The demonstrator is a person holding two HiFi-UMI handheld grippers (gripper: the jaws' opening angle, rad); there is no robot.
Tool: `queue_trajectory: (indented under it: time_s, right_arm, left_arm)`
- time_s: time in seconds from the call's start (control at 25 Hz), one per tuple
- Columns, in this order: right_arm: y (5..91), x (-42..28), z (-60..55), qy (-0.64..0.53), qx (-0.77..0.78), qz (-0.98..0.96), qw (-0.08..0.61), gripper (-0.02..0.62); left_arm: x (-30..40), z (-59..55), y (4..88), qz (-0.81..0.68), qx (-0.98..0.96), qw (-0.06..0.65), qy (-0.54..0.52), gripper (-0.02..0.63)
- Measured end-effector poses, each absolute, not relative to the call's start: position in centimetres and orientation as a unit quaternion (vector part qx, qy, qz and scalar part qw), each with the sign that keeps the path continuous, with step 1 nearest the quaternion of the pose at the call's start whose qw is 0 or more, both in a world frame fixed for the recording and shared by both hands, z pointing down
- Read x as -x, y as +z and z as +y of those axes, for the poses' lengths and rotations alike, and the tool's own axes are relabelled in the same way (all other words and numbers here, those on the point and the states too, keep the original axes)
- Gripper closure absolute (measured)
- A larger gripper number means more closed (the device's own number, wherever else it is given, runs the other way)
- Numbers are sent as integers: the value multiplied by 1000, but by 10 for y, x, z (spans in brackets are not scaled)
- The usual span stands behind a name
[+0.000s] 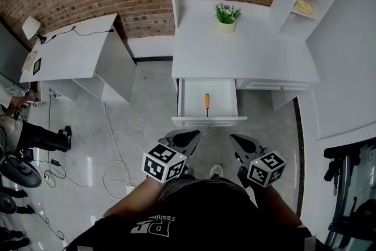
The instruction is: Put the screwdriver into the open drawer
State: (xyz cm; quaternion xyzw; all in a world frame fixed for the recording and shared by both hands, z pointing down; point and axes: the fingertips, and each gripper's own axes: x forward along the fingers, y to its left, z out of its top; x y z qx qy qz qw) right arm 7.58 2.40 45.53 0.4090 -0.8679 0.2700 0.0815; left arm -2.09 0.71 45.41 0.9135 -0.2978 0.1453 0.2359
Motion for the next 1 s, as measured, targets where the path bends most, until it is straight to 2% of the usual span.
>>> queue_trajectory:
  time_s: [1.0]
  right_arm:
    - [455, -69, 26, 268, -408, -868, 90, 591]
  left_arm:
    - [27, 9, 451, -298, -914, 234, 143, 586]
